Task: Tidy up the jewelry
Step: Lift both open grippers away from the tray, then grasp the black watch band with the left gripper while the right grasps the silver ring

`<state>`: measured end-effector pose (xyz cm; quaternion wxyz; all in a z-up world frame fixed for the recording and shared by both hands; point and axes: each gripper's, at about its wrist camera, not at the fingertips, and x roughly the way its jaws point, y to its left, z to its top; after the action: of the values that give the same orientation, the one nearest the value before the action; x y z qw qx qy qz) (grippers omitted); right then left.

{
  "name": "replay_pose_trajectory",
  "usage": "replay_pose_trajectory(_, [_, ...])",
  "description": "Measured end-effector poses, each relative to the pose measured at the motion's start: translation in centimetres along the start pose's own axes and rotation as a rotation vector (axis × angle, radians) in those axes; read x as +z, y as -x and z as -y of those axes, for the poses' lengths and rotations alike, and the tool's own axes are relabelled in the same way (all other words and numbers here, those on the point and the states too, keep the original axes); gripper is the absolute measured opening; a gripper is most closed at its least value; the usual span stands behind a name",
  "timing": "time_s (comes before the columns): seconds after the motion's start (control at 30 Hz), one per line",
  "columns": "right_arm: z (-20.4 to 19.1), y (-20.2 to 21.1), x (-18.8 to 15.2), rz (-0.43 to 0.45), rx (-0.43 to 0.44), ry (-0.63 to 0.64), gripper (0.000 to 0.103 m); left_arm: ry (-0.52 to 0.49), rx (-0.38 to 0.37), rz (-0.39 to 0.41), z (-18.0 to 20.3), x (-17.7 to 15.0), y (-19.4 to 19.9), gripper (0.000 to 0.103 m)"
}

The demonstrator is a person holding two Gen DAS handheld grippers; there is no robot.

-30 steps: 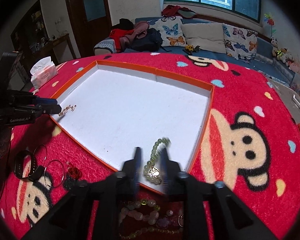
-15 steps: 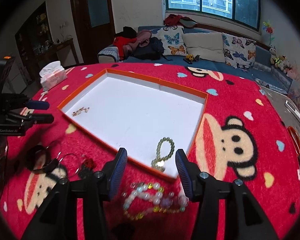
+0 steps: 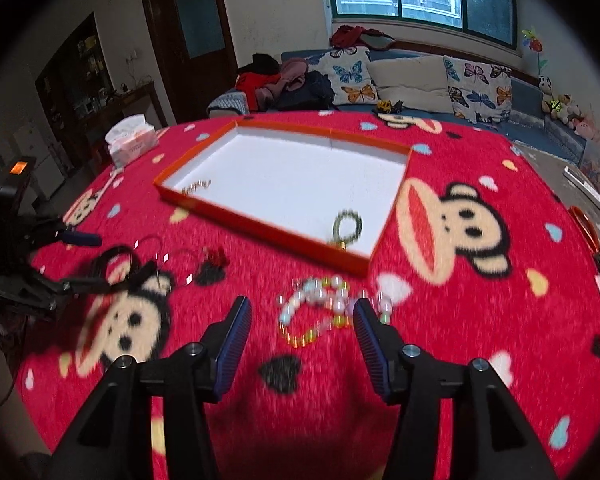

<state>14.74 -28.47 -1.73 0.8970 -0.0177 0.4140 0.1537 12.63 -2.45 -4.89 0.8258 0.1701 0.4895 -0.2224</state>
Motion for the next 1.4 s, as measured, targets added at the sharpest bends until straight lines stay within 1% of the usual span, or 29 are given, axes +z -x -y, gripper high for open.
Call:
replay_pose_trajectory(0.13, [0.7, 0.2, -1.4, -0.027, -0.017, 0.001, 0.058, 0.018, -0.032, -0.007, -0.8, -0.1, -0.7, 0.077])
replay_pose_trajectory(0.27, [2.0, 0.1, -2.0, -0.043, -0.032, -0.030, 0.058, 0.003, -0.046, -0.003, -0.9, 0.0, -1.1, 0.076])
replay_pose_trajectory(0.37, [2.8, -0.3, -1.9, -0.046, -0.040, -0.050, 0.058, -0.002, -0.055, -0.009, -0.6, 0.3, -1.6, 0.076])
replay_pose_trajectory(0.47, [3.2, -0.7, -1.6, -0.042, -0.028, -0.064, 0.058, -0.001, -0.063, -0.012, -0.6, 0.4, -2.0, 0.076])
replay_pose_trajectory(0.7, [3.9, -2.0, -0.6, -0.045, -0.043, -0.072, 0.057, 0.003, -0.073, -0.006, -0.7, 0.2, -2.3, 0.074])
replay_pose_trajectory(0.8, [4.4, -2.4, -0.4, -0.046, -0.036, -0.084, 0.047, 0.001, -0.074, -0.004, -0.7, 0.1, -2.3, 0.074])
replay_pose_trajectory(0.87, [4.8, -2.7, -0.3, -0.049, -0.029, -0.098, 0.036, 0.000, -0.074, -0.003, -0.8, 0.2, -2.3, 0.074])
replay_pose_trajectory(1.0, [5.5, -2.8, -0.1, -0.046, -0.032, -0.120, 0.026, -0.004, -0.071, -0.005, -0.7, 0.1, -2.3, 0.074])
replay_pose_trajectory(1.13, [6.0, -3.3, 0.1, -0.055, -0.025, -0.135, 0.025, -0.006, -0.070, -0.007, -0.7, 0.2, -2.3, 0.074])
replay_pose_trajectory(1.3, [6.2, -4.3, 0.3, -0.071, 0.013, -0.151, 0.025, -0.005, -0.071, -0.011, -0.6, 0.2, -2.4, 0.074])
replay_pose_trajectory(1.4, [6.2, -4.9, 0.4, -0.075, 0.007, -0.154, 0.025, -0.007, -0.073, -0.012, -0.7, 0.2, -2.5, 0.074])
